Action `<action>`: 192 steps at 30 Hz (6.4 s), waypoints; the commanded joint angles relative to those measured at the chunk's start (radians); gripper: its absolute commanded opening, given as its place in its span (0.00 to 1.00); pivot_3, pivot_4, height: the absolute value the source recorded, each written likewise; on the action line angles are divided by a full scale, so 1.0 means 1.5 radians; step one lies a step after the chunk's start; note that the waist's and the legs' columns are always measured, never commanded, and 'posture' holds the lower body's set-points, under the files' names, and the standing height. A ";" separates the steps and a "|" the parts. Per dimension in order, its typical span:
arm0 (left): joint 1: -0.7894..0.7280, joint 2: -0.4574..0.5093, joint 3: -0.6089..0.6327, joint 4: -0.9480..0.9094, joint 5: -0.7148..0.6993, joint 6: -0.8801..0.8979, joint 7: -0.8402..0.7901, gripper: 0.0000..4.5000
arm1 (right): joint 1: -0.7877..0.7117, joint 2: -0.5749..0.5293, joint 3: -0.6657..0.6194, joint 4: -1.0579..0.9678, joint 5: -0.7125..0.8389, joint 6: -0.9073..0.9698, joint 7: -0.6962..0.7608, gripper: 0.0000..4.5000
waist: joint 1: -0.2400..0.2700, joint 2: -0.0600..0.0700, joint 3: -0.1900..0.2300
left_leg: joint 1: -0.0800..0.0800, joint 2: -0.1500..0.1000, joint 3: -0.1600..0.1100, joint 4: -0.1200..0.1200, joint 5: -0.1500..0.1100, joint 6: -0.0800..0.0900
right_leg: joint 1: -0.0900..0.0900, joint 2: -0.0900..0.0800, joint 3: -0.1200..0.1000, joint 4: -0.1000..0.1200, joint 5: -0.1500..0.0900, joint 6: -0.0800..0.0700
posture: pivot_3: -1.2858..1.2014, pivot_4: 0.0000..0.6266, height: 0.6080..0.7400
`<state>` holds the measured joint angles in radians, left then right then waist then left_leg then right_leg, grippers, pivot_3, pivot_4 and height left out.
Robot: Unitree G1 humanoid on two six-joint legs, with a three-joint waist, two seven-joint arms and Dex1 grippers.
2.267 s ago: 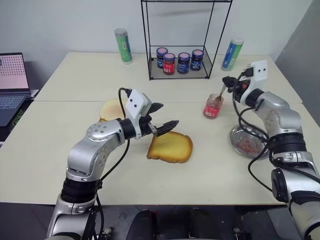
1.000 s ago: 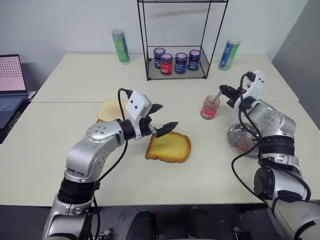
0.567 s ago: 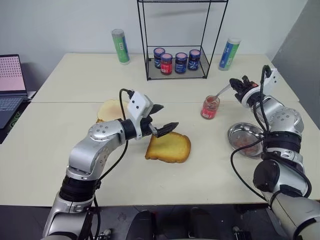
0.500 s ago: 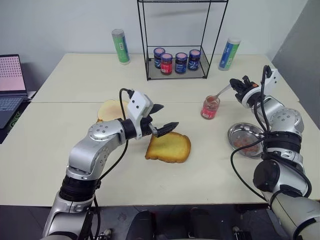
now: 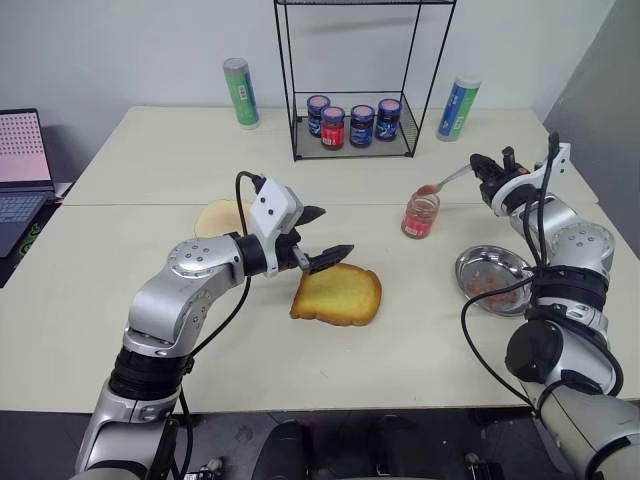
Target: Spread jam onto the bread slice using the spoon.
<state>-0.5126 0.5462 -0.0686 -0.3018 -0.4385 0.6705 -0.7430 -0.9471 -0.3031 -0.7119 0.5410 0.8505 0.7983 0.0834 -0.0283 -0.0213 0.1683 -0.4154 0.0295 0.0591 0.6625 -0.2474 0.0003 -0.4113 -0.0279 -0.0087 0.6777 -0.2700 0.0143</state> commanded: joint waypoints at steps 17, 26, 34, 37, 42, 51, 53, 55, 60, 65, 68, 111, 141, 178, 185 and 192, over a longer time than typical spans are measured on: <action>0.264 0.170 0.271 -0.211 -0.181 0.090 -0.084 1.00 | 0.109 0.153 0.174 -0.343 0.192 0.217 -0.074 0.01 | -0.003 0.001 0.000 | -0.001 0.002 0.000 -0.001 0.000 0.000 | -0.003 0.000 0.000 0.000 -0.001 -0.001 | 0.52 0.24 1.00; 0.455 0.156 0.379 -0.332 -0.246 0.113 -0.022 1.00 | 0.199 0.155 0.311 -0.361 0.120 0.195 0.002 0.01 | 0.002 0.000 0.000 | -0.001 0.000 -0.001 -0.001 0.000 0.000 | -0.002 -0.001 -0.001 0.000 -0.001 -0.001 | 0.52 0.24 1.00; 0.468 0.132 0.511 -0.328 -0.427 0.115 0.060 1.00 | 0.224 0.139 0.362 -0.339 0.051 0.154 0.073 0.01 | -0.001 0.000 0.000 | -0.001 0.001 -0.001 -0.001 0.000 0.000 | -0.002 -0.001 -0.001 0.000 -0.001 -0.001 | 0.52 0.24 1.00; 0.499 0.135 0.553 -0.323 -0.497 0.120 0.073 1.00 | 0.227 0.139 0.373 -0.322 0.028 0.137 0.092 0.01 | -0.002 0.000 0.000 | -0.001 0.001 -0.001 -0.001 0.000 0.000 | -0.002 -0.001 -0.001 0.000 -0.001 -0.001 | 0.52 0.24 1.00; 0.551 0.170 0.590 -0.316 -0.521 0.117 0.065 1.00 | 0.230 0.137 0.387 -0.298 -0.007 0.117 0.123 0.01 | -0.002 0.000 0.000 | 0.000 0.001 -0.001 -0.001 0.000 0.000 | -0.002 -0.001 -0.001 0.000 -0.001 -0.002 | 0.52 0.24 1.00; 0.623 0.172 0.606 -0.320 -0.462 0.069 0.019 1.00 | 0.225 0.109 0.404 -0.350 -0.033 0.108 0.169 0.01 | -0.002 0.000 0.000 | 0.000 0.000 -0.001 -0.001 0.000 0.000 | -0.002 -0.001 -0.001 0.000 -0.002 -0.003 | 0.52 0.24 1.00; 0.634 0.169 0.610 -0.318 -0.464 0.061 0.009 1.00 | 0.217 0.114 0.386 -0.357 -0.015 0.122 0.157 0.01 | -0.001 0.000 0.000 | 0.000 0.001 -0.001 -0.001 0.000 0.000 | -0.002 -0.001 -0.001 0.000 -0.002 -0.003 | 0.52 0.24 1.00; 0.636 0.167 0.605 -0.314 -0.464 0.054 0.006 1.00 | 0.199 0.136 0.341 -0.345 0.027 0.140 0.122 0.01 | -0.001 0.000 0.000 | 0.000 0.001 -0.001 -0.001 0.000 0.000 | -0.002 -0.001 -0.001 0.000 -0.002 -0.003 | 0.52 0.24 1.00; 0.618 0.166 0.565 -0.313 -0.456 0.036 0.009 1.00 | 0.176 0.173 0.263 -0.304 0.095 0.182 0.058 0.01 | -0.001 0.000 0.000 | 0.000 0.001 -0.001 -0.001 0.000 0.000 | -0.002 -0.001 -0.001 0.000 -0.002 -0.004 | 0.52 0.24 1.00; 0.592 0.179 0.537 -0.305 -0.444 0.024 -0.001 1.00 | 0.194 0.186 0.276 -0.254 0.072 0.177 0.069 0.01 | -0.002 0.000 0.000 | 0.000 0.001 -0.001 -0.001 0.000 0.000 | -0.002 -0.001 -0.001 0.000 -0.002 -0.004 | 0.52 0.24 1.00; 0.581 0.185 0.529 -0.301 -0.444 0.024 -0.002 1.00 | 0.198 0.197 0.279 -0.230 0.063 0.170 0.072 0.01 | -0.002 0.000 0.000 | 0.000 0.001 -0.001 -0.001 0.000 0.000 | -0.002 -0.001 -0.001 0.000 -0.002 -0.004 | 0.52 0.24 1.00; 0.503 0.213 0.457 -0.258 -0.399 0.024 -0.039 1.00 | 0.226 0.094 0.302 -0.228 0.009 0.217 0.164 0.01 | 0.000 -0.001 0.000 | -0.001 0.001 -0.001 -0.002 0.000 0.000 | -0.002 0.000 -0.001 0.000 -0.003 -0.004 | 0.52 0.24 1.00; -0.046 0.095 -0.021 0.006 -0.163 -0.087 -0.185 1.00 | 0.346 -0.027 -0.063 -0.538 0.344 0.162 -0.219 0.01 | 0.010 -0.002 0.002 | -0.002 0.000 0.001 -0.002 0.000 0.000 | -0.001 0.003 0.001 -0.004 -0.001 -0.001 | 0.52 0.24 1.00; -0.089 -0.024 -0.093 0.121 -0.020 -0.217 -0.299 1.00 | 0.451 -0.085 -0.013 -0.167 0.183 -0.094 0.107 0.25 | 0.000 -0.002 0.002 | -0.001 0.000 0.000 -0.001 0.000 0.000 | -0.001 0.004 0.001 -0.001 -0.002 0.000 | 0.52 0.24 1.00; -0.090 -0.023 -0.091 0.119 -0.020 -0.214 -0.303 1.00 | 0.459 -0.092 -0.028 -0.177 0.183 -0.090 0.102 0.60 | 0.000 -0.002 0.002 | -0.001 0.000 0.000 -0.001 0.000 0.000 | -0.001 0.004 0.001 -0.001 -0.002 -0.001 | 0.52 0.24 1.00; -0.101 -0.028 -0.093 0.131 -0.016 -0.218 -0.306 1.00 | 0.470 -0.112 -0.039 -0.176 0.184 -0.086 0.102 0.99 | 0.001 -0.002 0.002 | -0.001 0.000 0.000 -0.001 0.000 0.000 | -0.001 0.004 0.001 -0.001 -0.002 -0.001 | 0.52 0.24 1.00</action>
<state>-0.6393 0.5067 -0.2292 -0.0861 -0.4596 0.3486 -1.1968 -0.2459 -0.4436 -0.7370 0.3085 1.1186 0.6708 0.2246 -0.0275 -0.0237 0.1714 -0.4162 0.0300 0.0589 0.6611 -0.2478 0.0009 -0.4122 -0.0213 -0.0079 0.6758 -0.2728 0.0135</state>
